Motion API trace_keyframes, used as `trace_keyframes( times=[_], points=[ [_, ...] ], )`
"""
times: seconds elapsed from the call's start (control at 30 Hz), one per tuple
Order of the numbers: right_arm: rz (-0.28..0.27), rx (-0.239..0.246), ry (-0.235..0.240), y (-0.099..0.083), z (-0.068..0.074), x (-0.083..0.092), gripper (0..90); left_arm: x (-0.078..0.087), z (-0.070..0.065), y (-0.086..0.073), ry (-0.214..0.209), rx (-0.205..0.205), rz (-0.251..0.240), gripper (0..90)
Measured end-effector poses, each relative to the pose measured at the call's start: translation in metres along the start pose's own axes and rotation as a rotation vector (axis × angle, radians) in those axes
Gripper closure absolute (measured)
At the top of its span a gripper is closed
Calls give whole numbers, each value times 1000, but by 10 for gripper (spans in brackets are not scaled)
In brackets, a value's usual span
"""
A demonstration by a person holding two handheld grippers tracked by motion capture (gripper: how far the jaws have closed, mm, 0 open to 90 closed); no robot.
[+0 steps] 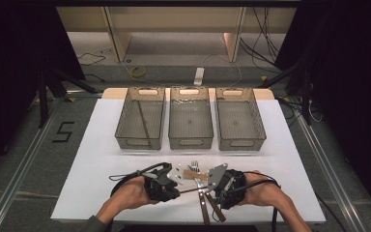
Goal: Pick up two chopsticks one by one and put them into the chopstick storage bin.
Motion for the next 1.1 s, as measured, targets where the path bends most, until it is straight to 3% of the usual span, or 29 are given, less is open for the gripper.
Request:
trace_keyframes(
  times=[0.23, 0.43, 0.53, 0.73, 0.93, 1.1],
  points=[
    [-143, -174, -72, -6, -18, 13, 349, 6, 11, -7, 47, 73, -7, 851],
    [-269, -346, -145, -18, -35, 19, 319, 14, 24, -13, 79, 167, -42, 851],
    [-297, -410, -141, -22, -39, 18, 313, 19, 31, -18, 84, 221, -66, 851],
    [-318, -460, -113, -27, -38, 11, 292, 32, 47, -30, 98, 317, -143, 851],
    [-382, -514, -101, -27, -40, 7, 276, 44, 59, -40, 131, 407, -227, 851],
    [-423, -542, -103, -27, -40, 7, 274, 52, 67, -45, 145, 452, -256, 851]
  ],
)
Point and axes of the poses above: each handheld gripper's, and its own axes: x roughly backward along the jaws, y roughly out of its top, z roughly to its left, the point moved 3 cm from there along -x, roughly forward along the jaws, and after that the axes turned 13 degrees about z, right-handed, at the moved point
